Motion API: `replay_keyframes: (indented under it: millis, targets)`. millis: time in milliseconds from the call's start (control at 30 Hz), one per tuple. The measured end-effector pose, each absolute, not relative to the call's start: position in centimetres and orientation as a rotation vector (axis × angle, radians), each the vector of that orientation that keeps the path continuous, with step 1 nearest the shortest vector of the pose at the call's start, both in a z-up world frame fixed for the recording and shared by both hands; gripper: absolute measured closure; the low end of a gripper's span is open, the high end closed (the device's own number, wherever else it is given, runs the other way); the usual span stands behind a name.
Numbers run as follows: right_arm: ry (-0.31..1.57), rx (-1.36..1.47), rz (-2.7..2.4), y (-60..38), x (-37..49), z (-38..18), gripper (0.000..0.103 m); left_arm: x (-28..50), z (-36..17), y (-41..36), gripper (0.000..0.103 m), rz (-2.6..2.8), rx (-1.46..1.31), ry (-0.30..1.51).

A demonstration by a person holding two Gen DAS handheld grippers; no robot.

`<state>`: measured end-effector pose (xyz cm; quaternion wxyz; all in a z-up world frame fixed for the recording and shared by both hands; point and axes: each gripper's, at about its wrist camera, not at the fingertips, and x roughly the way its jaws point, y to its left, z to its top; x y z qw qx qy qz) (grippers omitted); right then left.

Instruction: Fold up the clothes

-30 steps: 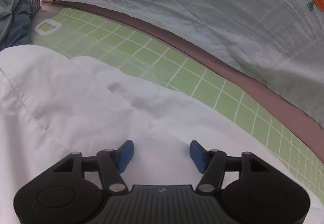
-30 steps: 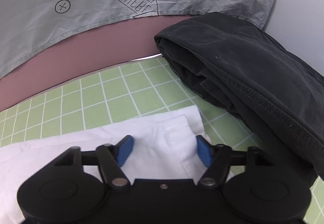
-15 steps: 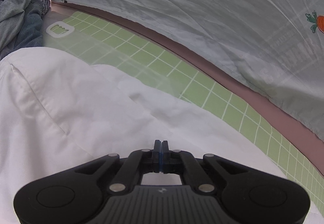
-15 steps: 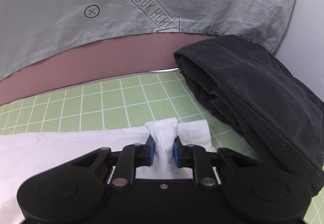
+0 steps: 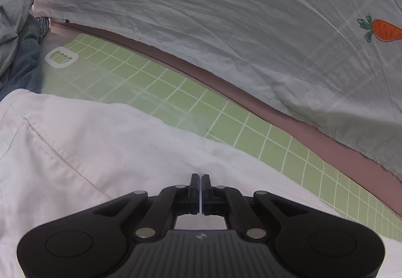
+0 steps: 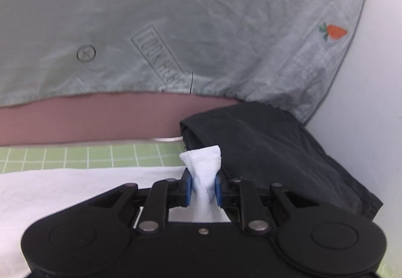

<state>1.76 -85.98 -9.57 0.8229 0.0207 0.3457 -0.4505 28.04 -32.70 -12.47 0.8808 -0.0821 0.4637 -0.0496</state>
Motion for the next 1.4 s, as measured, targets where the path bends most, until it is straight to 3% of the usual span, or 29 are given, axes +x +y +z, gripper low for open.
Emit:
replay_keyframes:
  millis: [67,133,200,267,400,667,867,1400]
  targets:
    - [0.813,0.072,-0.965,-86.6,2.2,-11.2,0.051,28.1,-12.5,-32.6,0.093,-0.103,-0.163,0.97]
    - [0.828,0.11,-0.953,-86.4,1.7,-11.9,0.049,28.1,-12.6,-32.5,0.088,-0.1,-0.16,0.977]
    - [0.807,0.145,-0.949,-85.4,0.8,-12.1,0.035,27.9,-12.7,-32.3,0.08,-0.112,-0.159,0.983]
    - [0.794,0.175,-0.937,-84.1,-0.1,-12.3,0.028,27.7,-12.8,-32.4,0.079,-0.121,-0.151,0.99]
    - [0.792,0.235,-0.924,-81.0,-2.4,-12.5,0.027,26.9,-12.5,-32.0,0.078,-0.137,-0.182,0.999]
    - [0.842,0.338,-0.831,-73.3,-6.9,-13.6,0.024,23.2,-10.2,-28.9,0.065,-0.133,-0.169,0.967]
    - [0.833,0.386,-0.846,-69.0,-10.5,-13.3,0.023,19.0,-9.2,-25.0,0.065,-0.101,-0.198,0.976]
    - [0.758,0.526,-0.98,-73.5,-18.7,-14.0,0.022,9.6,-8.4,-24.1,0.063,-0.129,-0.169,0.986]
